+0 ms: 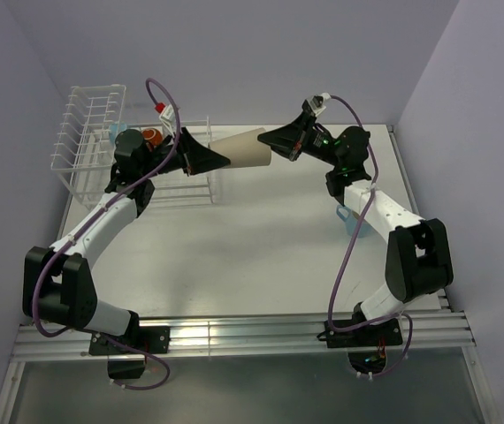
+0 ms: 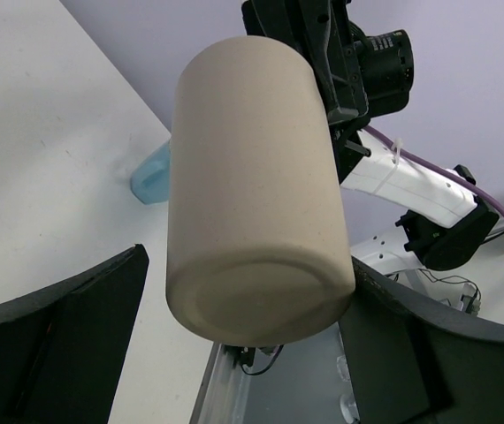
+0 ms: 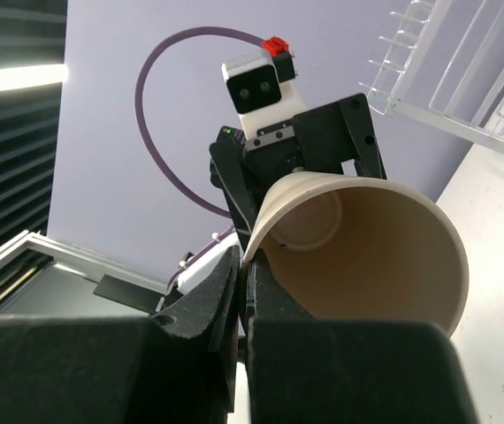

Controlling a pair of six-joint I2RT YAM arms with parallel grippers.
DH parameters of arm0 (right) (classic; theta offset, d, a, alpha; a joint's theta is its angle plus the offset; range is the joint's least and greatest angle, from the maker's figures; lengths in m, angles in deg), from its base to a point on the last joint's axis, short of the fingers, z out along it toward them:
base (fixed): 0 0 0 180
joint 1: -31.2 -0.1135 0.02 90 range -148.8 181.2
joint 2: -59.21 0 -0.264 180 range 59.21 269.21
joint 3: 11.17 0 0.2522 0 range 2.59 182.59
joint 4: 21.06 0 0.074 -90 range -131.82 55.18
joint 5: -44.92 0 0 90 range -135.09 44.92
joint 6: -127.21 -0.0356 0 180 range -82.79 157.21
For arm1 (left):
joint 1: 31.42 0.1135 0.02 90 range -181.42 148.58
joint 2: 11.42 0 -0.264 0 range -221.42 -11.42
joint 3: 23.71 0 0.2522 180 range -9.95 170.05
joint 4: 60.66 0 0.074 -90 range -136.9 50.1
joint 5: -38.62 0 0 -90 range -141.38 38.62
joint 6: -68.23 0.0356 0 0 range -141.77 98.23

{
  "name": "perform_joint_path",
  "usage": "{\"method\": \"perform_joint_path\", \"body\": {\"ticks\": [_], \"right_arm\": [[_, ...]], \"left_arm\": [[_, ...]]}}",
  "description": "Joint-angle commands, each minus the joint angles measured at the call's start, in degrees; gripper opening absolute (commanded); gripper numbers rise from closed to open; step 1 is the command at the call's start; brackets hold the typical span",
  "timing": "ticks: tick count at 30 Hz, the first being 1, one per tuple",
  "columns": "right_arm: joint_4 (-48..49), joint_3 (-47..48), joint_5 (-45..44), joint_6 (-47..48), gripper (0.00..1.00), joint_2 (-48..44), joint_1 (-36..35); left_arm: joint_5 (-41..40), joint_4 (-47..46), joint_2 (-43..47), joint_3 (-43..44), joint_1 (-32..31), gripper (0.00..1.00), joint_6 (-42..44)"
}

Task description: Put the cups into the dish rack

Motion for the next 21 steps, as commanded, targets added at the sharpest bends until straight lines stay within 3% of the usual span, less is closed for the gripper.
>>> {"method": "perform_joint_path", "body": {"ticks": [1,10,14,18,19,21], "right_arm": [[4.8,-0.5,1.8,-0.6,0.0,-0.4,0.2],[4.8,-1.3,1.6,0.0,0.0,0.2,0.1],[4.8,-0.6,1.5,0.0,0.0,0.9,0.1],[4.4,-0.2,1.5,0.5,0.0,1.4,0.1],[4.2,-0.3,1.3,0.7,0.0,1.4,0.1],[3.1,-0.4,1.2,1.8,0.0,1.3,0.1]], "left_arm": [[-1.9,-2.1,0.5,2.0,0.2,0.9,-0.5],[-2.6,-1.8,-0.1,2.4,0.2,0.87,-0.9],[-2.4,-2.2,0.0,1.6,0.2,0.81,-1.2],[-2.3,-1.7,0.1,1.4,0.2,0.61,-1.0],[-2.4,-1.5,0.1,1.7,0.2,0.43,-1.0],[-2.7,-0.2,0.0,2.3,0.2,0.2,-0.4]]}}
